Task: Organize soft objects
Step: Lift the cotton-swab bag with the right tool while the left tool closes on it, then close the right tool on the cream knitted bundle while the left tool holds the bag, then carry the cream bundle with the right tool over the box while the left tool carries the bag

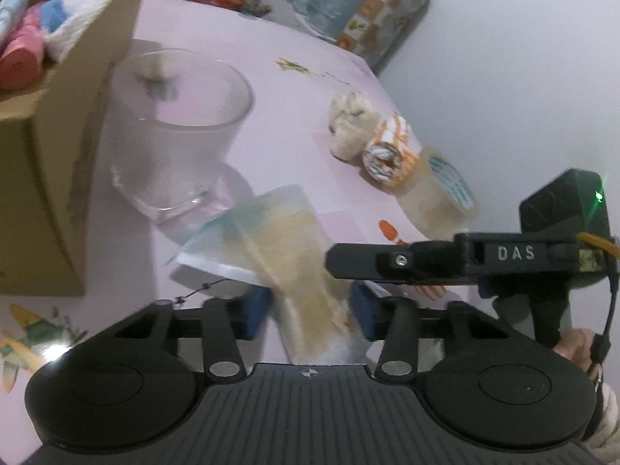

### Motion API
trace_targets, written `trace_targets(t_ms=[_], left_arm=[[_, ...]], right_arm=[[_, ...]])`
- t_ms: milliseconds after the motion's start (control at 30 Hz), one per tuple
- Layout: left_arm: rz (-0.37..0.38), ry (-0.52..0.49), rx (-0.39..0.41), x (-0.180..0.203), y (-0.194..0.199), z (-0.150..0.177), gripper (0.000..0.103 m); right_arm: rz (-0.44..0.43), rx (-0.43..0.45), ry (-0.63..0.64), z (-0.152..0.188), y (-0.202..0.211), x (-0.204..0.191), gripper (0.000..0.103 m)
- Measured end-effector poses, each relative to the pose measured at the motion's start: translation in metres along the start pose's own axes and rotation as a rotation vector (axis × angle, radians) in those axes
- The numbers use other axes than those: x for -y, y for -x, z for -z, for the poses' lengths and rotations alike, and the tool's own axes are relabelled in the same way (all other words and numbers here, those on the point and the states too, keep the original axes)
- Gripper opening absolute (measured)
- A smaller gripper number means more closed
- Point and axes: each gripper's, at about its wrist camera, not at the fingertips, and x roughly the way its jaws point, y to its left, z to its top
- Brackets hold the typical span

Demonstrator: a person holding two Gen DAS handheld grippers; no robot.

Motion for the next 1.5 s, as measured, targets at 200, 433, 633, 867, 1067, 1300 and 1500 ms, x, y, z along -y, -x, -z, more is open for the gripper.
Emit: trace_targets(t_ms=[200, 433, 633, 867, 1067, 1300, 1500], left_arm=[[-0.007, 0.044, 0.014, -0.013, 0.005, 0.002, 0.024], [-0.011, 0.035, 0.053, -0.016, 0.017, 0.002, 0.017], [-0.001, 0.058, 0.056, -0.025, 0.016, 0.006, 0.017], [-0.006, 0.047, 0.082, -0.025, 0.018, 0.008, 0.017], [0.003, 0.040, 0.090, -0.028, 0.020, 0.009, 0.015], [0.018, 0.022, 0.100, -0.028, 0.026, 0.011, 0.013], [-0.010, 0.000, 0.128, -0.020, 0.036, 0.012, 0.012]], right_arm=[[0.079, 0.055, 0.134, -0.007, 0.023, -0.027, 0.032], [0.218, 0.191, 0.305, -0.046, 0.060, -0.068, 0.036], [0.344, 0.128, 0.234, -0.114, 0.038, -0.060, 0.037], [0.531, -0.007, 0.131, -0.164, -0.009, -0.027, 0.031], [0.628, -0.115, 0.109, -0.174, -0.038, -0.005, 0.028], [0.593, -0.042, 0.155, -0.164, -0.025, -0.017, 0.009], [0.509, 0.044, 0.183, -0.153, 0.004, -0.037, 0.009]])
